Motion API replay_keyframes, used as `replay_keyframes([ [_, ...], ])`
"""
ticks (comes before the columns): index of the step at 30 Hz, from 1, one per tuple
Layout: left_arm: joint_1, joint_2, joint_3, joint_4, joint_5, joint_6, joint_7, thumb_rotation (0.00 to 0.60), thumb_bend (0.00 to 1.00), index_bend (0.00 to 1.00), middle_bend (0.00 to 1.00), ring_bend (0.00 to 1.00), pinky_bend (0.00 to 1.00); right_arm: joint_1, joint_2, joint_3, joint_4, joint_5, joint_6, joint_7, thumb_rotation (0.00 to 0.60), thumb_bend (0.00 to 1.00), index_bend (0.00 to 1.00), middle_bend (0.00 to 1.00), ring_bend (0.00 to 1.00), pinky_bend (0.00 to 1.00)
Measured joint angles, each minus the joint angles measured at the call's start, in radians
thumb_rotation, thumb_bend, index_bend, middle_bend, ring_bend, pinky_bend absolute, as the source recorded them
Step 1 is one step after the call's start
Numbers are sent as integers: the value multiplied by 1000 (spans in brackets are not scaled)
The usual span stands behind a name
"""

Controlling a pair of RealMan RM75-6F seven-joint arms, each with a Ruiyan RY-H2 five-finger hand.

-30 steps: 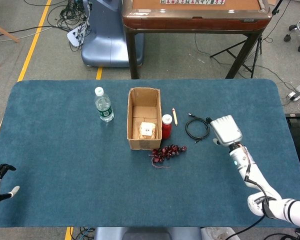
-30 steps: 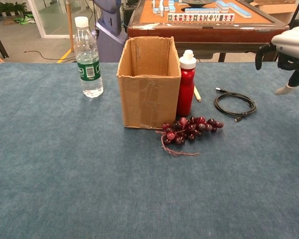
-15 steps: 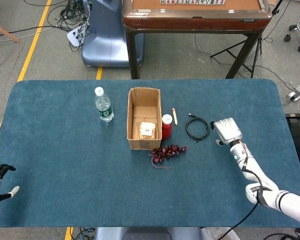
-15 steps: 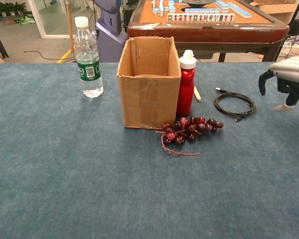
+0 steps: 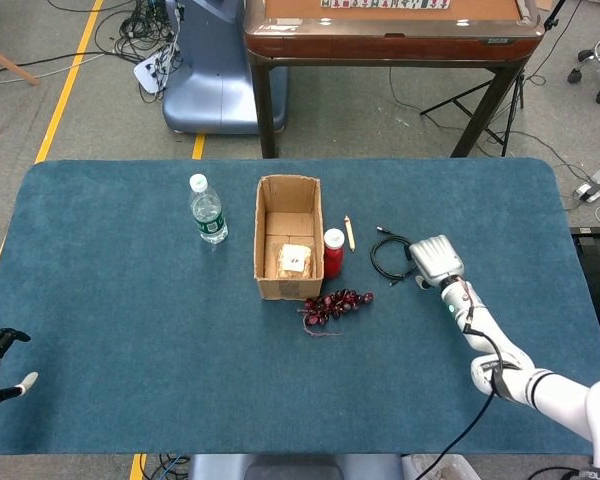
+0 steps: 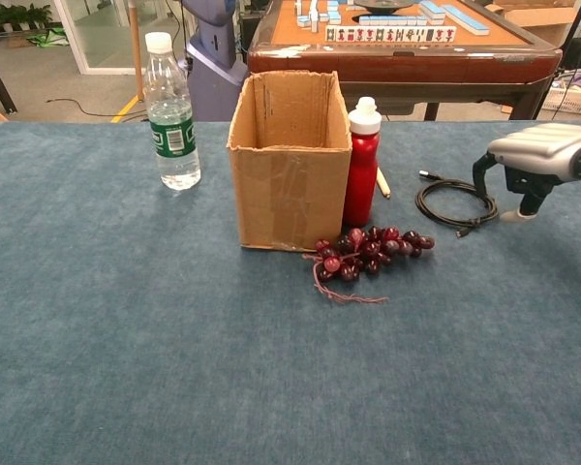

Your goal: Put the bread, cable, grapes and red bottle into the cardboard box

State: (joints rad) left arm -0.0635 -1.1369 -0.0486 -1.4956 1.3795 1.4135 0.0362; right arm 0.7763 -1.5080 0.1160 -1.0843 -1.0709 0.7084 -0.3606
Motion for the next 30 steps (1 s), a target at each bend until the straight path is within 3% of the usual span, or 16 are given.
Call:
replay_keyframes([
  [30, 5, 7, 0, -9, 1, 5, -5, 600, 151, 369, 328, 271, 540, 40, -80, -11, 85, 54, -66, -45, 600, 356, 508, 1000, 1000, 987],
])
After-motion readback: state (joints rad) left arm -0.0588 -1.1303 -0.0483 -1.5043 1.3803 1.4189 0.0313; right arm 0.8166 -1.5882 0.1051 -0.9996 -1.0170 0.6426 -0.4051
